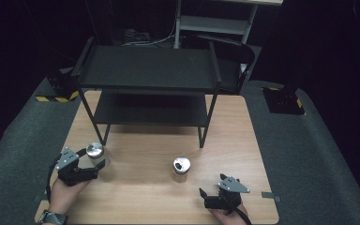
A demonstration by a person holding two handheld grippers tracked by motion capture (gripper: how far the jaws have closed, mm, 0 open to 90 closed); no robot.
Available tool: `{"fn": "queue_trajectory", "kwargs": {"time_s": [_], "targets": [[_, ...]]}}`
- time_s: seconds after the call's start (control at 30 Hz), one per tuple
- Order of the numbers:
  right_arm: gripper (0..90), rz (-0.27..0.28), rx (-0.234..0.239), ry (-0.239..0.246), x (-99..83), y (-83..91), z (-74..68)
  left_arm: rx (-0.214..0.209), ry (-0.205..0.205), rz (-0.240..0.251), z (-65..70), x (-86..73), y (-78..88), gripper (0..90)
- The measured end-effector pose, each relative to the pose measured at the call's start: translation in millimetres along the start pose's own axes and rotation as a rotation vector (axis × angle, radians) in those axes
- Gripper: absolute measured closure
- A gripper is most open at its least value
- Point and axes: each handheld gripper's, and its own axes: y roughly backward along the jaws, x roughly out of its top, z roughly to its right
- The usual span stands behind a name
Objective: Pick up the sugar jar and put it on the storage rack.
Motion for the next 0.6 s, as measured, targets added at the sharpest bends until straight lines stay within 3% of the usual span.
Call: {"fn": "queue_trajectory", "kwargs": {"time_s": [0.6], "targets": [[0.1,0.001,0.005,0.001,-0.2,0.2,0.7,0.064,-0.030,0.068,9.3,-8.8,-7.1,24.9]]}}
